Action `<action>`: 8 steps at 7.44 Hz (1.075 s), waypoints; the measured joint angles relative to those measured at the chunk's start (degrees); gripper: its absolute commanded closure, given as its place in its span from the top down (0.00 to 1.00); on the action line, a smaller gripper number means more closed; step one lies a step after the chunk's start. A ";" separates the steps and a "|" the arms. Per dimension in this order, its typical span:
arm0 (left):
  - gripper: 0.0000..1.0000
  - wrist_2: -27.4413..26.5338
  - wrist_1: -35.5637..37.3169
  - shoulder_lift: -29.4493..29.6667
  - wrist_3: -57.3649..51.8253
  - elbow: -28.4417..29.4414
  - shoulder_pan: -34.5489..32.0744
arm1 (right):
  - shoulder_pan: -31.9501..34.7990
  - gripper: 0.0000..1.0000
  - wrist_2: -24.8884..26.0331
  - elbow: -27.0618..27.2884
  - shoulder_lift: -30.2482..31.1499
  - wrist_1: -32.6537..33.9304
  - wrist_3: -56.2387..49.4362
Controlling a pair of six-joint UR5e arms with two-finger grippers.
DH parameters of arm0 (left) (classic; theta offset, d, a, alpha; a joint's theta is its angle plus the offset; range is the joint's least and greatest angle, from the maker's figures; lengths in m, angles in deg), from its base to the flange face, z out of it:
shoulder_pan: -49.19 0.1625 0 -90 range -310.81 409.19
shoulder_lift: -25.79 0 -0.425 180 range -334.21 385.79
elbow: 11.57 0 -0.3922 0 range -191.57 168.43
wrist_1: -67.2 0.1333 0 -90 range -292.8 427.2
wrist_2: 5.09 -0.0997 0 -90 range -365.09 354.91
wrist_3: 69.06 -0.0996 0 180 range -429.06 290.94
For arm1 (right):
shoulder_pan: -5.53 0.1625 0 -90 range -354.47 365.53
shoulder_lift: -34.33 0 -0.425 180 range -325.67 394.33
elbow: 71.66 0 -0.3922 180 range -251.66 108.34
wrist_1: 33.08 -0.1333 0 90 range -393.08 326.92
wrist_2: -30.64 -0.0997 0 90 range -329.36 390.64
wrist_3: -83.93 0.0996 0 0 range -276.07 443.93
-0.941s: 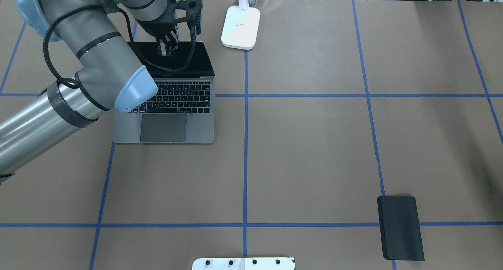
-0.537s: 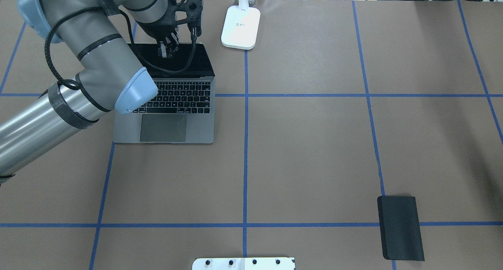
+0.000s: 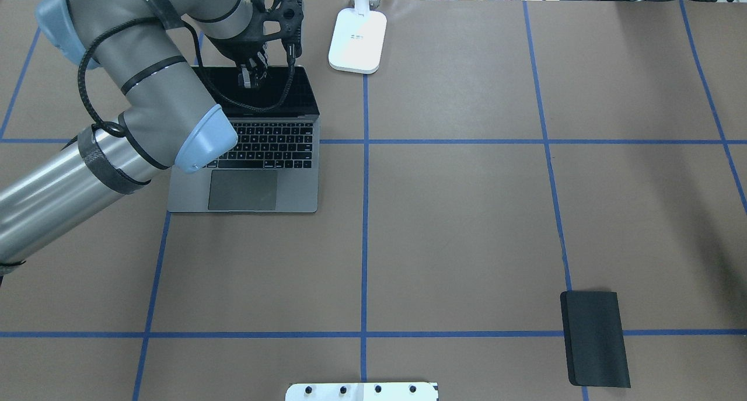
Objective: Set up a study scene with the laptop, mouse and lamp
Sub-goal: 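Lower the laptop flat onto the table with the left gripper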
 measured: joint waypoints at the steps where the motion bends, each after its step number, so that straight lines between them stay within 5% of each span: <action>1: 0.00 -0.03 -0.17 -0.03 0.25 0.04 0.02 | -0.07 1.00 0.00 -0.28 -0.41 0.00 -0.02; 2: 0.26 -0.05 -0.22 -0.05 0.32 0.05 0.05 | -0.11 1.00 -0.02 -0.39 -0.61 0.00 -0.03; 6: 0.41 0.01 -0.20 -0.05 0.49 -0.40 0.06 | -0.17 1.00 -0.02 -0.53 -0.78 0.00 -0.04; 8: 0.79 0.05 -0.16 -0.17 0.68 -1.12 0.05 | -0.17 1.00 -0.08 -0.52 -0.81 0.01 -0.02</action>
